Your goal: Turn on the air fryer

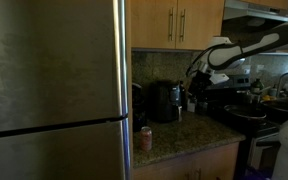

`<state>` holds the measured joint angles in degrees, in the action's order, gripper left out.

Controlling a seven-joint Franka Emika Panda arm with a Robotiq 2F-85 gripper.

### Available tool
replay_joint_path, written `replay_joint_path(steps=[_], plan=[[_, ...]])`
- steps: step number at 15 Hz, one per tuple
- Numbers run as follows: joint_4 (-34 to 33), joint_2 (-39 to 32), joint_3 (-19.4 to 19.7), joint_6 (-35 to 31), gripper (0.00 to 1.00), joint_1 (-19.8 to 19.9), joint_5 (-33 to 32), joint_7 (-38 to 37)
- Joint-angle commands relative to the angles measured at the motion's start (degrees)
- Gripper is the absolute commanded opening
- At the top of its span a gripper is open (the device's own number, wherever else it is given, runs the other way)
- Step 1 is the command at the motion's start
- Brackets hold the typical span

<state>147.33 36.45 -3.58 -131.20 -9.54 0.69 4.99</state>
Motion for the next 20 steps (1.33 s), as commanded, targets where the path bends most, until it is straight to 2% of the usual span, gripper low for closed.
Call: replay_joint_path(steps=[1, 5, 7, 8, 11, 12, 17, 18, 20], plan=[[-1.6, -9.7, -1.1, -8.2, 1.0, 2.6, -3.6, -0.5], [-5.3, -23.0, 1.4, -20.8, 1.0, 3.1, -2.5, 1.5], [-9.0, -29.8, 2.6, -24.0, 1.0, 3.3, -1.1, 2.3], [-3.9, -22.3, 1.2, -21.6, 1.0, 3.1, -2.0, 0.5], [-8.1, -29.3, 1.8, -23.8, 1.0, 4.0, -3.2, 0.1], [-9.1, -31.1, 2.0, -25.2, 1.0, 3.2, -0.9, 2.5], [-8.7, -31.5, 2.1, -33.3, 1.0, 0.1, 11.7, 9.7], [-8.5, -30.3, 1.6, -30.3, 1.0, 1.3, 8.3, 6.8], [-8.5, -30.5, 2.3, -31.6, 1.0, 0.1, 10.0, 7.8]])
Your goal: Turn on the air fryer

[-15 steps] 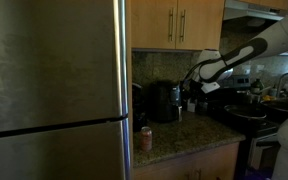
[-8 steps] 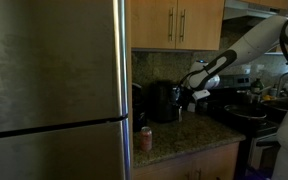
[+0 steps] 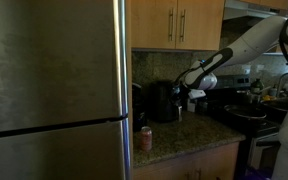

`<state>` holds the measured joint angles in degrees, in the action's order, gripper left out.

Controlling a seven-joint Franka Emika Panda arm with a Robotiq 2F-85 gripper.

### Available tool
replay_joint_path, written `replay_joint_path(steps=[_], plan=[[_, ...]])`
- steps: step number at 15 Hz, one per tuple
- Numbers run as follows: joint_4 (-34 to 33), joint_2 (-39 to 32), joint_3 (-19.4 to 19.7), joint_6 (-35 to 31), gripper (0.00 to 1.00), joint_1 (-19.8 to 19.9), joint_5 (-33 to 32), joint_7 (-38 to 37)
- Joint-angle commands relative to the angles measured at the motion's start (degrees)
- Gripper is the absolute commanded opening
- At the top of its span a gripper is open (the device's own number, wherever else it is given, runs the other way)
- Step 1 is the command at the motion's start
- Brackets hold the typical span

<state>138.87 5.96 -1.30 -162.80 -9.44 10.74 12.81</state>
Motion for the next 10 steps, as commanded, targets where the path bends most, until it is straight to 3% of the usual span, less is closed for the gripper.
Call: replay_joint_path(steps=[1, 5, 10], plan=[[0.0, -0.1, 0.0, -0.1, 1.0, 0.0, 0.0, 0.0], [-0.4, -0.5, 0.4, -2.3, 1.0, -2.6, 8.2, 5.3], [-0.2, -0.1, 0.0, -2.6, 1.0, -2.2, 6.6, 2.6]])
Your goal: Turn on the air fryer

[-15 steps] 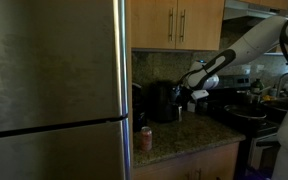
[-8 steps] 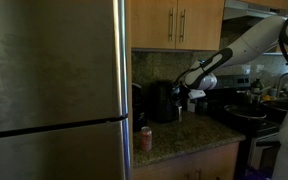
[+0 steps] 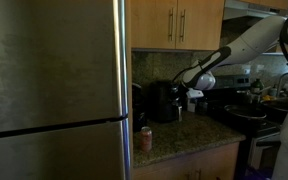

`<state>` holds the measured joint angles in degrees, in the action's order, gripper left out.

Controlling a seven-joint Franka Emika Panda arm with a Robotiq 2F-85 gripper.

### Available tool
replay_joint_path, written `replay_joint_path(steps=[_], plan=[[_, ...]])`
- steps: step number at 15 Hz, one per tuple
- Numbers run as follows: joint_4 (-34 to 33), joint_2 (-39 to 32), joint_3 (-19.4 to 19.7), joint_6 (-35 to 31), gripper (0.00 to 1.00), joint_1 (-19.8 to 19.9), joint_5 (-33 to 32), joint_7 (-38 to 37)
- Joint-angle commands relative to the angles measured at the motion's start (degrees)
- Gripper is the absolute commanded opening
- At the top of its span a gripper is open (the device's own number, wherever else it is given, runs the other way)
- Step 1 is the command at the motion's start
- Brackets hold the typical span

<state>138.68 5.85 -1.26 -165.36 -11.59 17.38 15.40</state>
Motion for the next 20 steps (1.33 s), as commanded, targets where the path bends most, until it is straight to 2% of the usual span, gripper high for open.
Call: replay_joint_path(steps=[1, 5, 7, 8, 13, 17, 20], plan=[[0.0, 0.0, 0.0, -0.1, 1.0, 0.0, 0.0, 0.0], [-0.2, -0.6, 0.1, -3.8, 1.0, -1.1, 3.3, 1.1], [0.0, -0.7, 0.0, -5.8, 1.0, -1.0, 3.0, 0.1], [0.0, 0.0, 0.0, -3.5, 1.0, -0.7, 1.7, -0.1], [0.1, 0.1, -0.1, -3.8, 1.0, -0.4, 1.1, -1.5], [-0.1, 0.3, 0.1, -2.7, 1.0, -1.5, 3.8, -1.4], [0.0, 0.0, 0.0, -4.0, 1.0, -1.0, 2.2, -2.3]])
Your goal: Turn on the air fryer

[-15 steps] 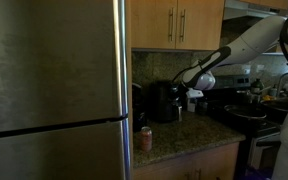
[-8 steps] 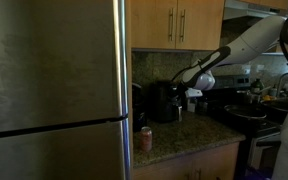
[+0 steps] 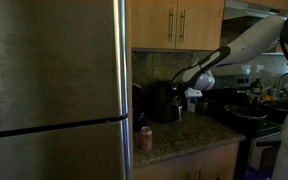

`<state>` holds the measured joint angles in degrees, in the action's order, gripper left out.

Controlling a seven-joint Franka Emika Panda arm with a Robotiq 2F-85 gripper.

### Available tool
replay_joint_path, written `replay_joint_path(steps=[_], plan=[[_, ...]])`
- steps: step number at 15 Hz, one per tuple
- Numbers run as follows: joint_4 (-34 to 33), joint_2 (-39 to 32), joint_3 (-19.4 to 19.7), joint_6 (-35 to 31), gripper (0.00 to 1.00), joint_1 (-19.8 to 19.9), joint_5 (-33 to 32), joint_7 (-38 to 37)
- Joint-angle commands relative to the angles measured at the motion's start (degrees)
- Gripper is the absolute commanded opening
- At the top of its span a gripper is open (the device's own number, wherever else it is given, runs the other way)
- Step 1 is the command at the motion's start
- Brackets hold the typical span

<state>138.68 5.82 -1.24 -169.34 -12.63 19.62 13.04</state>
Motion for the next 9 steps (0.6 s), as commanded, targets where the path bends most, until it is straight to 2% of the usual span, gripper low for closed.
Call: replay_joint_path(steps=[1, 9], plan=[[0.0, 0.0, 0.0, 0.0, 1.0, 0.0, 0.0, -0.4], [0.3, 0.0, -0.3, -0.3, 1.0, 0.8, -2.3, -5.0]])
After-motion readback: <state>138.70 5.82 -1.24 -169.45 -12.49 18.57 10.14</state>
